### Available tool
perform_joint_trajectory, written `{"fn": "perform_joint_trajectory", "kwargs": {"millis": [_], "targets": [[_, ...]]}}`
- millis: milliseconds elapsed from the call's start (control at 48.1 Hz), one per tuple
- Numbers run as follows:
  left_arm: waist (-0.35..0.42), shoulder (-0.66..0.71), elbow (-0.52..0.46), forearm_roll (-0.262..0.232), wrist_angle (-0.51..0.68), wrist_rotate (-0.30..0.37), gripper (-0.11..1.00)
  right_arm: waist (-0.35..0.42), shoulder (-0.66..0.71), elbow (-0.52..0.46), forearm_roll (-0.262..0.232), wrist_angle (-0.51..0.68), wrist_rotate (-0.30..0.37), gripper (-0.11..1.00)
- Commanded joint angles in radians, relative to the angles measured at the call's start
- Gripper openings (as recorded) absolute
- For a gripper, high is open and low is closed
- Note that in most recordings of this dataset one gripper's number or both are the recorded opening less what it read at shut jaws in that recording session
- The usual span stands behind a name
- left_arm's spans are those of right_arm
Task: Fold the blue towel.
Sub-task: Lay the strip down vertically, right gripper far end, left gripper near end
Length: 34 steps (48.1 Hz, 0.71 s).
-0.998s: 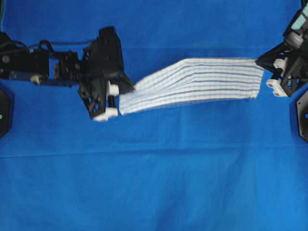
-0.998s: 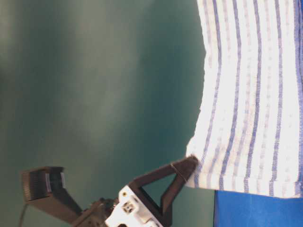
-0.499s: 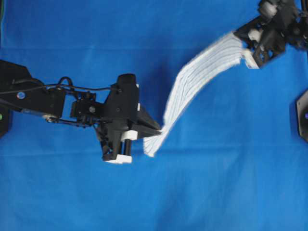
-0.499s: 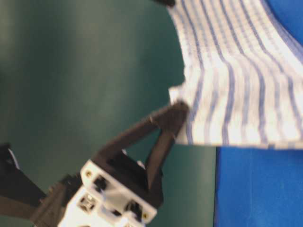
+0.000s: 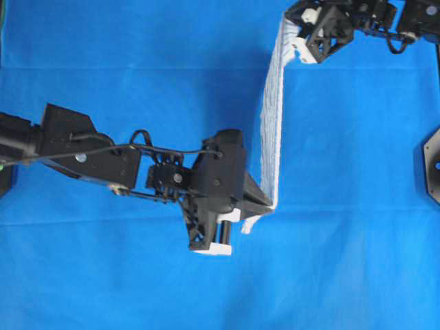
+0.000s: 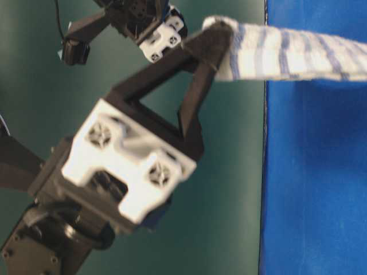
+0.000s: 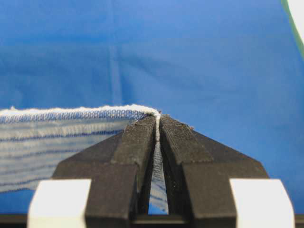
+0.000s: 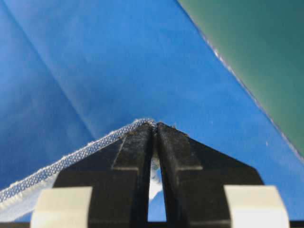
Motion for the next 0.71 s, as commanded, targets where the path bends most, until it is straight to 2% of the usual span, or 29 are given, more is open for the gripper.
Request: {"fn": "perform_joint_trajectory", "kwargs": {"millis": [0,270,520,686], "targets": [[-0.006,-0.012,-0.034,0.0,-0.009,0.002,0.02,-0.005,-0.008,-0.028,-0.009,-0.008,-0.002,0.06],[-0.008,0.06,-0.104,0.0,-0.058,0.009,0.02,-0.009,-0.046,0.014,-0.018,0.005,-0.002,0.06],[-0.006,0.198,-0.279,0.0,-0.069,0.054,0.02,-0.035,-0.158,0.11,-0.02,0.037,-0.002,0.06],[-0.005,0.268,-0.365,0.0,-0.069,0.058,0.02,-0.035,-0.195,0.144,-0.023,0.063,-0.003,0.06]]}}
